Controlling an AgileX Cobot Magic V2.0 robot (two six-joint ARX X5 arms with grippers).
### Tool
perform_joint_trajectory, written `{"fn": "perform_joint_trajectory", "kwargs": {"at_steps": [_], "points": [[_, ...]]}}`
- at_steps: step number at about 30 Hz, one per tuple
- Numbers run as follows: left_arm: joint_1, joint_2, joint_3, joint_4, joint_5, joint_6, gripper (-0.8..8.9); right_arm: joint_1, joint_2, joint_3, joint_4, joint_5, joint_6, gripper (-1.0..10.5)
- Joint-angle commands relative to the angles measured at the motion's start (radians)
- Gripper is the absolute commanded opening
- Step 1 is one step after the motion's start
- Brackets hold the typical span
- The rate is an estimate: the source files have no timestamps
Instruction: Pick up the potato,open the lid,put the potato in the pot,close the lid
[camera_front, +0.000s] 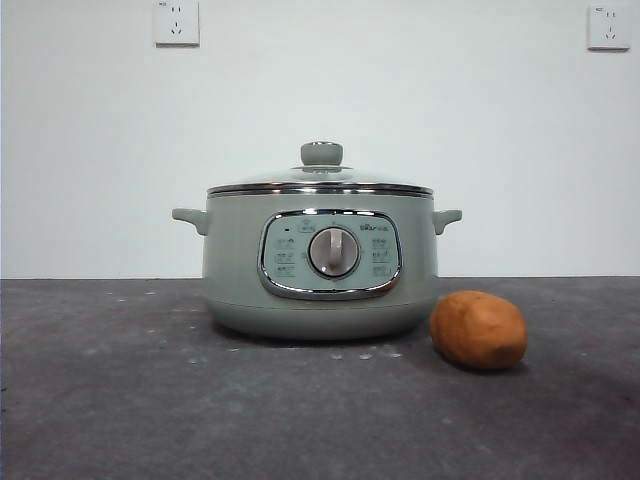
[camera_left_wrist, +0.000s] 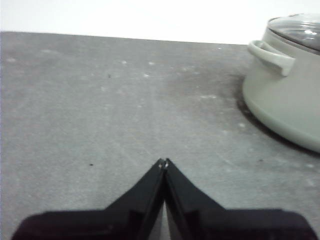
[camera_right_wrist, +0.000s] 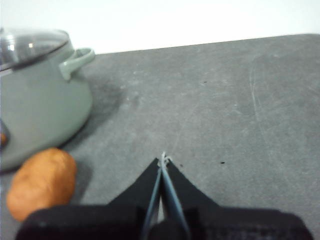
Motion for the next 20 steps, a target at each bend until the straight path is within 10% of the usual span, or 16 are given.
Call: {"fn": "perform_joint_trajectory", "kwargs": {"at_steps": [1,11,20], "points": [[0.002,0.003,0.049,-0.031,0.004,-0.045,-0.06,0.0,-0.001,0.046,0.014,-0.003,0.081,-0.1],[0.002,0.093,0.296,-0.156,0.083,-0.106,-0.07,0.0,0.103,0.312,-0.094,-0.04,0.114,-0.1],[0.002,0.274,0.636,-0.366,0.221,-0.044,-0.06,0.0,0.338,0.664,-0.38,-0.137,-0.004,-0.1]]}}
